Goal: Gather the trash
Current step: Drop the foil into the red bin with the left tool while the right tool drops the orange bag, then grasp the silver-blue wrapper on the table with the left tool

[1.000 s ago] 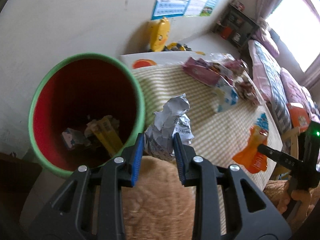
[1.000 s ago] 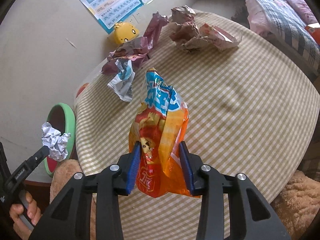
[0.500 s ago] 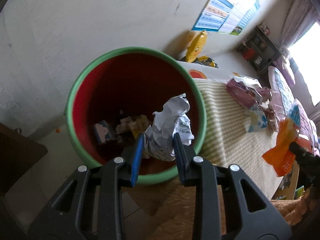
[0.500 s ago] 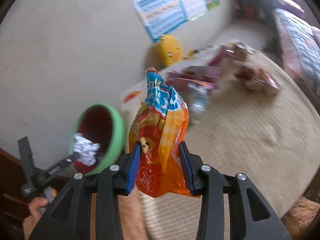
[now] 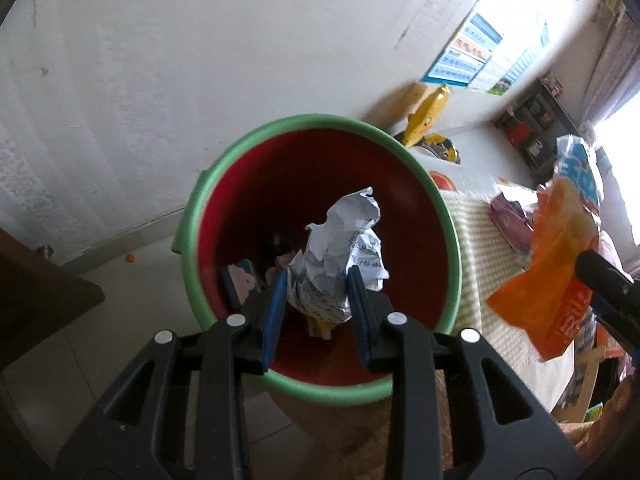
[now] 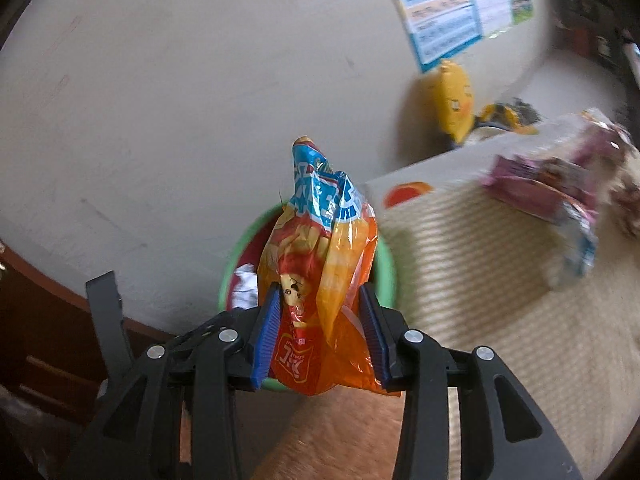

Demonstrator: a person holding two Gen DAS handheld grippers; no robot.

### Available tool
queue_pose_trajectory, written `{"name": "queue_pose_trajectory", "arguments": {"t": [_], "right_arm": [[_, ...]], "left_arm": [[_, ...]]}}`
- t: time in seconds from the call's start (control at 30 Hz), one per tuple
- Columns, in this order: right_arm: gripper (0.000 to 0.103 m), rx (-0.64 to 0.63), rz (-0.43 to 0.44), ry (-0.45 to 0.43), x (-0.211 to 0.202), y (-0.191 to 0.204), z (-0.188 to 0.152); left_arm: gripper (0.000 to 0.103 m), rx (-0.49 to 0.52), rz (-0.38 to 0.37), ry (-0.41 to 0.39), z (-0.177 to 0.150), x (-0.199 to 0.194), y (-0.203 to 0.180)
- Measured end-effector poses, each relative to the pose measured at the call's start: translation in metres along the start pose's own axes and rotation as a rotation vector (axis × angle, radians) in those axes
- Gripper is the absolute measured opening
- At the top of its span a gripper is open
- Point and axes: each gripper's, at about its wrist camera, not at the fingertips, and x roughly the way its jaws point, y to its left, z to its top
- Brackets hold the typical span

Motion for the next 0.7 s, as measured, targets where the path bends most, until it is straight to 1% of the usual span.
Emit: {"name": "queue_pose_trajectory", "arguments": {"t": [0.03,0.07,0.1,0.13,0.17,0.23,0.33,0.43,0.6,0.63,0.7], "right_arm": [[0.041,-0.011,0.014,0.004,0.005,0.005,0.002],[0.044,-0.018,0.034,0.007,0.010,0.009,0.003],[0.047,-0.019,0.056,0.009,0.013,0.012,0.003],[0.054,-0.017,0.068,0.011,0.015,0.014,0.003],[0.057,-0.012,0.080,0.008,0.017,0.015,0.003],[0.057,-0.012,0.083,0.010,0.016,0.014,0.002],[0.057,-0.016,0.054,0.027,0.007,0.005,-0.006],[0.057,-0.007,0.001,0.040,-0.006,-0.019,-0.014],[0.057,0.055,-0.131,0.071,-0.040,-0.074,-0.029],[0.057,0.070,-0.168,0.085,-0.051,-0.088,-0.034],[0.058,0.073,-0.213,0.099,-0.064,-0.105,-0.042]], "left_arm": [[0.038,-0.007,0.007,-0.004,0.001,0.000,0.002],[0.041,-0.016,0.012,-0.013,0.002,0.000,0.004],[0.048,-0.024,0.012,-0.018,0.003,-0.001,0.005],[0.052,-0.029,0.010,-0.019,0.002,0.000,0.005],[0.052,-0.035,0.006,-0.016,0.002,0.000,0.007],[0.052,-0.033,0.011,-0.008,0.001,0.001,0.006],[0.052,-0.018,0.021,-0.006,-0.001,0.002,0.003],[0.052,0.002,0.027,-0.009,-0.002,0.001,-0.004],[0.052,0.040,0.024,-0.020,-0.002,-0.003,-0.022],[0.052,0.049,0.024,-0.022,-0.002,-0.004,-0.026],[0.053,0.075,0.022,-0.024,-0.003,-0.006,-0.039]]}}
